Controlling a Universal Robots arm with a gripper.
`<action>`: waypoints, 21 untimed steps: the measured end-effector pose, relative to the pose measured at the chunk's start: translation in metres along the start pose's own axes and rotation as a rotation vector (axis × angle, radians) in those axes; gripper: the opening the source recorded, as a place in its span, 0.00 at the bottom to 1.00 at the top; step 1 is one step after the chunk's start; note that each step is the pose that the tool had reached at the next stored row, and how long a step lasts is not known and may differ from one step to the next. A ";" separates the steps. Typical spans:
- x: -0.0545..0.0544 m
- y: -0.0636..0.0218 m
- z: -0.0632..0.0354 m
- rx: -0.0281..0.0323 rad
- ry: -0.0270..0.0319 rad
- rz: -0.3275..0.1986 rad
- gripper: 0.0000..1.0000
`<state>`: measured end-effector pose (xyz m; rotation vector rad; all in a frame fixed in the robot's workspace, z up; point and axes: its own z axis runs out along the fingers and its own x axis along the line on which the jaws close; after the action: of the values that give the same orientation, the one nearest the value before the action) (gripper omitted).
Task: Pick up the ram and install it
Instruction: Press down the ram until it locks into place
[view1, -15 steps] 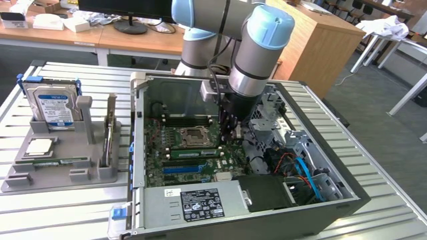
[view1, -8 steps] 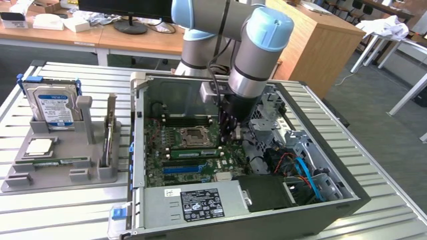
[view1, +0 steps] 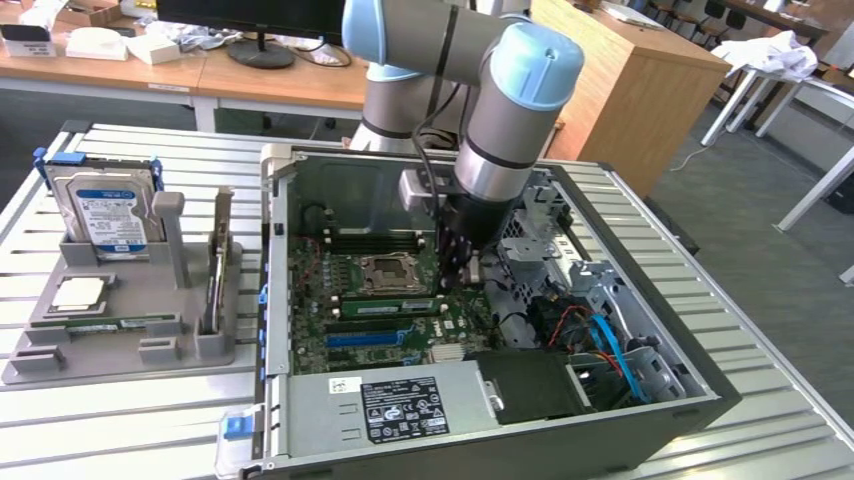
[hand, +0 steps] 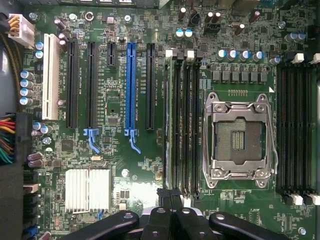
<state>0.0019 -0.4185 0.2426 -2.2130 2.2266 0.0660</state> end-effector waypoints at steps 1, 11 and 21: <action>0.000 0.0000 0.0002 0.0000 0.0002 0.000 0.10; 0.000 -0.0052 0.0002 0.0000 0.0000 0.000 0.10; 0.000 -0.0054 0.0074 0.0004 0.0001 0.000 0.10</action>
<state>0.0071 -0.4185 0.2351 -2.2129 2.2264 0.0655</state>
